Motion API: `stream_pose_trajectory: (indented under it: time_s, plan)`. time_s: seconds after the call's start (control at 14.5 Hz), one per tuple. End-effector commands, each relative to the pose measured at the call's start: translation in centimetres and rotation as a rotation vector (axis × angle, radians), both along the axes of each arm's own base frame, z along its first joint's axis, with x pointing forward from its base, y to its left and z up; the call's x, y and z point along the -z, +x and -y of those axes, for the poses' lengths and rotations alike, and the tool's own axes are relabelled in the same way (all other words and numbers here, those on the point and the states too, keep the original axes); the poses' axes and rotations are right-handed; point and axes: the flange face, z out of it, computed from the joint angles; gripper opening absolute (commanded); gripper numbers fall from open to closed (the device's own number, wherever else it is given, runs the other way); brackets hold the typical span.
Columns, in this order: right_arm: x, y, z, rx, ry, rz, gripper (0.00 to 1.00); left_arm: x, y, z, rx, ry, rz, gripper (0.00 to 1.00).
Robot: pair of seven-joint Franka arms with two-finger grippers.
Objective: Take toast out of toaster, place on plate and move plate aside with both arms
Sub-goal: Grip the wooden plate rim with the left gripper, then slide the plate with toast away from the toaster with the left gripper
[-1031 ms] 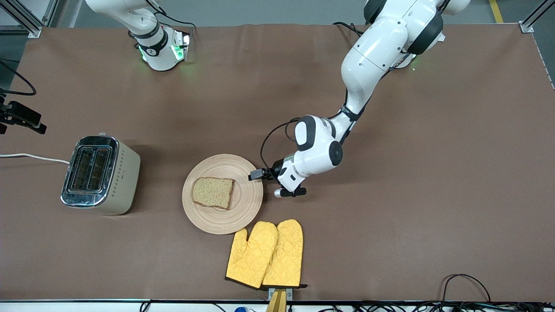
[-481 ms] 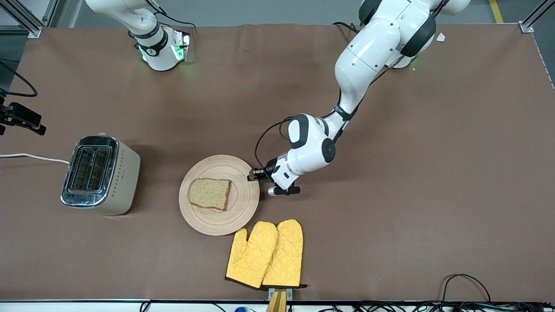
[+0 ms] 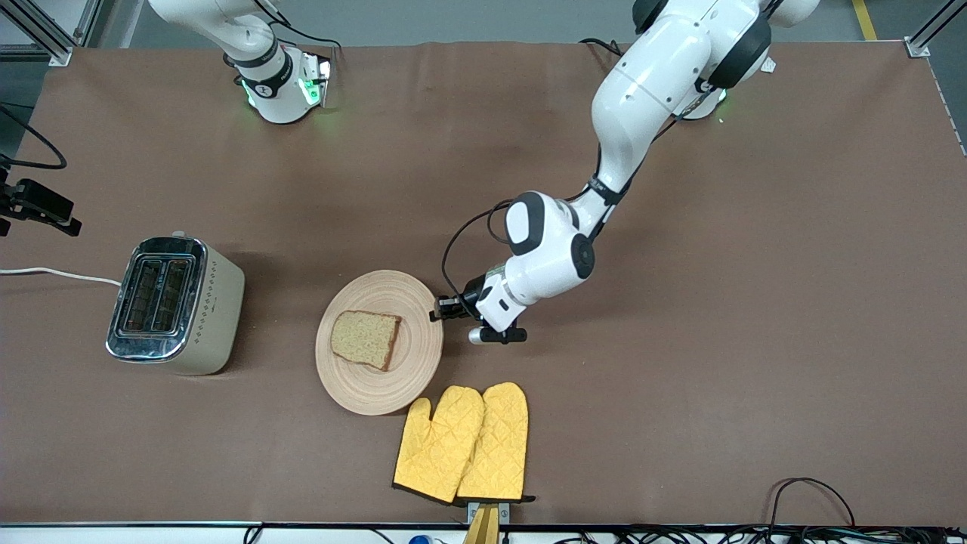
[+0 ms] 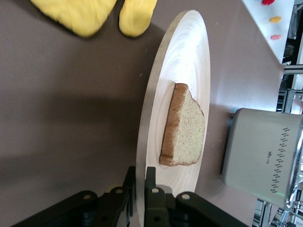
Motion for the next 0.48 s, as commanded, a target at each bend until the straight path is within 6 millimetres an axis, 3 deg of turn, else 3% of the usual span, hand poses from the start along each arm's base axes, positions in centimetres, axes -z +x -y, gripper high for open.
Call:
stream_pose_trajectory:
  time_s: [0.0, 0.14, 0.21, 0.41]
  plan:
    - [-0.2, 0.1, -1.9, -0.028, -0.019, 0.003, 1.00, -6.2, -0.2, -5.2, 0.059, -0.003, -0.010, 0.00]
    - [-0.2, 0.2, -3.6, -0.056, -0.023, 0.003, 1.00, -8.0, 0.8, -9.6, 0.102, -0.006, -0.009, 0.00]
    - [-0.2, 0.1, -3.7, -0.056, -0.032, 0.001, 1.00, -8.3, 1.6, -12.8, 0.147, -0.015, -0.012, 0.00]
    - [-0.1, 0.0, -2.3, -0.031, -0.030, -0.005, 1.00, -6.8, 4.4, -24.2, 0.256, -0.076, -0.015, 0.00]
